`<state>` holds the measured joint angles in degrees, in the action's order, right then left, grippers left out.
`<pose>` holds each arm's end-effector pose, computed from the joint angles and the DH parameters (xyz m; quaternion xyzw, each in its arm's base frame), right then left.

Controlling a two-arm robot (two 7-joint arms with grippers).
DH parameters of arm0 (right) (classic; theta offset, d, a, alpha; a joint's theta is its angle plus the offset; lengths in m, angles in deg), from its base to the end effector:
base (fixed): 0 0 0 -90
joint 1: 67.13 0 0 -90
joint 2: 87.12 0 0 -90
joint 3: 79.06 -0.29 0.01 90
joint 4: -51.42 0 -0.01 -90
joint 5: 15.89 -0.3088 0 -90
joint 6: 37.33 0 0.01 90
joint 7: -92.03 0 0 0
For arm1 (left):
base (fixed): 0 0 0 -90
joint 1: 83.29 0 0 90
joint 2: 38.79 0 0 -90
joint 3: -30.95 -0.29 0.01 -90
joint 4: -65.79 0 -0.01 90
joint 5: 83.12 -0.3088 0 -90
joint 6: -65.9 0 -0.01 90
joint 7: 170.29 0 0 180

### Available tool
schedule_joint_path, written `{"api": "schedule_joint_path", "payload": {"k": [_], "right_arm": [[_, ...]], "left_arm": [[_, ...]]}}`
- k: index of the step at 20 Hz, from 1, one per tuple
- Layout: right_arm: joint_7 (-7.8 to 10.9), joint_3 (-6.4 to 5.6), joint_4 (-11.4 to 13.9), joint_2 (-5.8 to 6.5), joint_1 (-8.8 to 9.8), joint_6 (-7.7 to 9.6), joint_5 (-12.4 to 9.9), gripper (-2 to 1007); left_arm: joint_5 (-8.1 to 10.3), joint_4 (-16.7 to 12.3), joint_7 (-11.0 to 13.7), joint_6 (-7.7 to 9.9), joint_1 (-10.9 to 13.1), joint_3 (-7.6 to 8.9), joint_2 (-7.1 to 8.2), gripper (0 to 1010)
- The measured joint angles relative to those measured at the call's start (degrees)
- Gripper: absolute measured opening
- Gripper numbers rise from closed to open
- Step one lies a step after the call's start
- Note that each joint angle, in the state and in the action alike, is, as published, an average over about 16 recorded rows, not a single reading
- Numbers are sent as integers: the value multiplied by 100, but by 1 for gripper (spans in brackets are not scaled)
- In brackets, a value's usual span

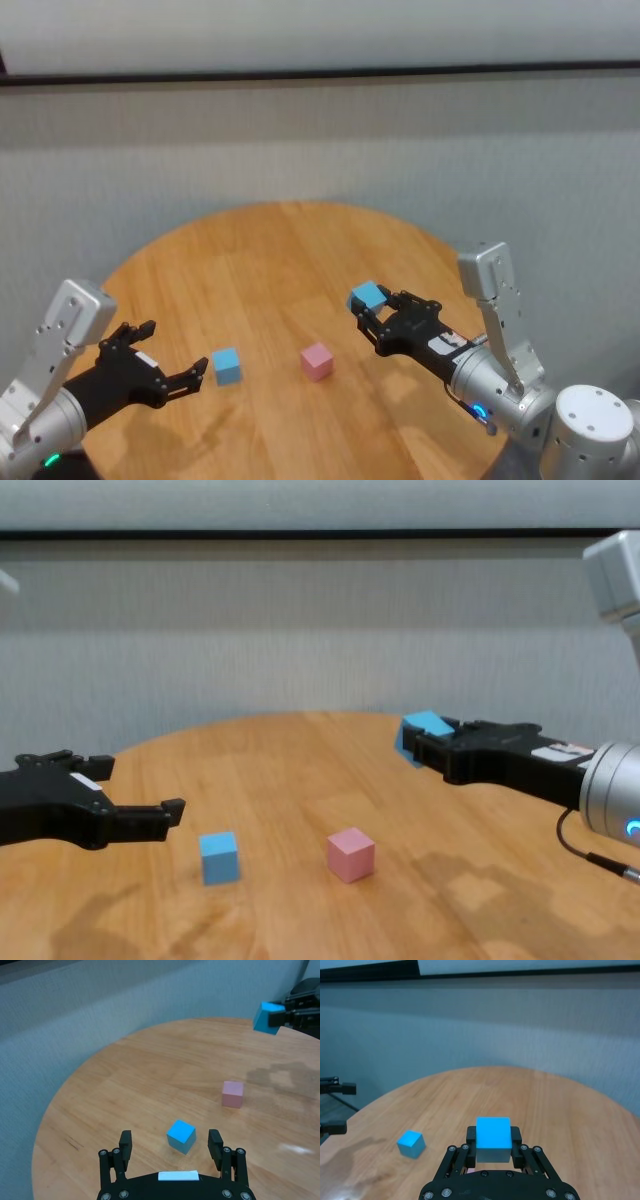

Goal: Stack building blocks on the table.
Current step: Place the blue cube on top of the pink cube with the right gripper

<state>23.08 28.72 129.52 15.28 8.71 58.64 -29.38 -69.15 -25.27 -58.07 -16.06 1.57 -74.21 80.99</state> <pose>0.3877 0.0168 -0.2930 -0.0598 0.0363 -0.4583 0.8860 0.3429 0.0718 -0.2697 0.1599 -0.0285 0.4559 0.8751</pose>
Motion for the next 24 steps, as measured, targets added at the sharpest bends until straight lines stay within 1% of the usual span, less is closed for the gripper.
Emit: {"api": "schedule_joint_path", "payload": {"k": [4, 10, 15, 24], "right_arm": [[158, 118, -176, 27, -131, -50, -94, 371], [275, 277, -387, 60, -288, -100, -159, 371], [313, 377, -467, 97, -384, -140, -196, 371], [298, 506, -489, 158, -474, -202, -247, 371]], "left_arm": [[0, 0, 0, 0, 0, 0, 0, 1000], [0, 0, 0, 0, 0, 0, 0, 1000], [0, 0, 0, 0, 0, 0, 0, 1000], [0, 0, 0, 0, 0, 0, 0, 1000]]}}
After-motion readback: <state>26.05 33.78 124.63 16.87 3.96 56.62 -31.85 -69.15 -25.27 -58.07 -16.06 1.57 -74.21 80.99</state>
